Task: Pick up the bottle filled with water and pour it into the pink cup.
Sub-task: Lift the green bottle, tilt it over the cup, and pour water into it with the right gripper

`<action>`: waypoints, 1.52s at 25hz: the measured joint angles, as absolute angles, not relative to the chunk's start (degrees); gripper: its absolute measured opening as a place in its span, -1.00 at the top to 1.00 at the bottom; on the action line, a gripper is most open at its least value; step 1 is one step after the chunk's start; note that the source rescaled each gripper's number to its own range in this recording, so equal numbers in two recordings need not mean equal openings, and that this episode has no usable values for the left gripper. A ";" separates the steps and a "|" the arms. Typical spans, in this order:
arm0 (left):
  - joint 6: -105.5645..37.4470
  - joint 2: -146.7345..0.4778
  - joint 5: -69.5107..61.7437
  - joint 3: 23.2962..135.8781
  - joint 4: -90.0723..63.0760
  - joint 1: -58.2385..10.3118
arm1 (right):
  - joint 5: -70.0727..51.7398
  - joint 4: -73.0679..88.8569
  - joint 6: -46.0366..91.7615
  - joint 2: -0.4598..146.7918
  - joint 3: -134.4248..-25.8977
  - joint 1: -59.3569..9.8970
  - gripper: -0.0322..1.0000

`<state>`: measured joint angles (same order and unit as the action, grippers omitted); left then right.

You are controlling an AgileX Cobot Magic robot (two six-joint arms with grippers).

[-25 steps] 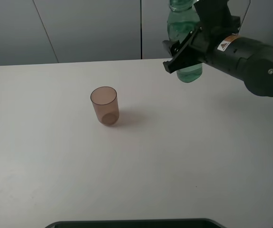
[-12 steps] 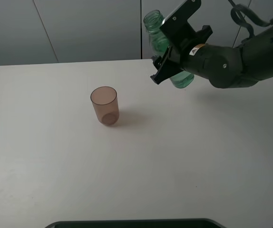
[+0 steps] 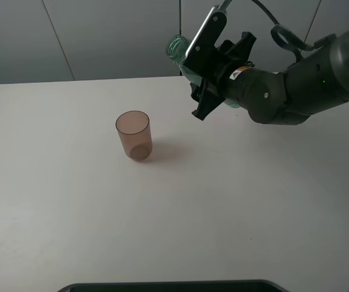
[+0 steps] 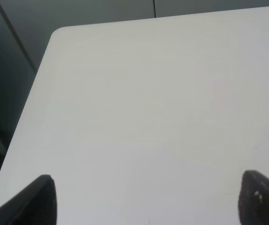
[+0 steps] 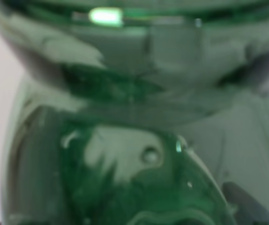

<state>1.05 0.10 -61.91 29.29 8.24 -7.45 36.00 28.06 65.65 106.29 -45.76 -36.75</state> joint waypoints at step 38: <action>1.26 0.10 -61.91 29.29 8.72 -7.45 | 36.44 21.45 84.09 112.12 -51.10 -38.12 0.94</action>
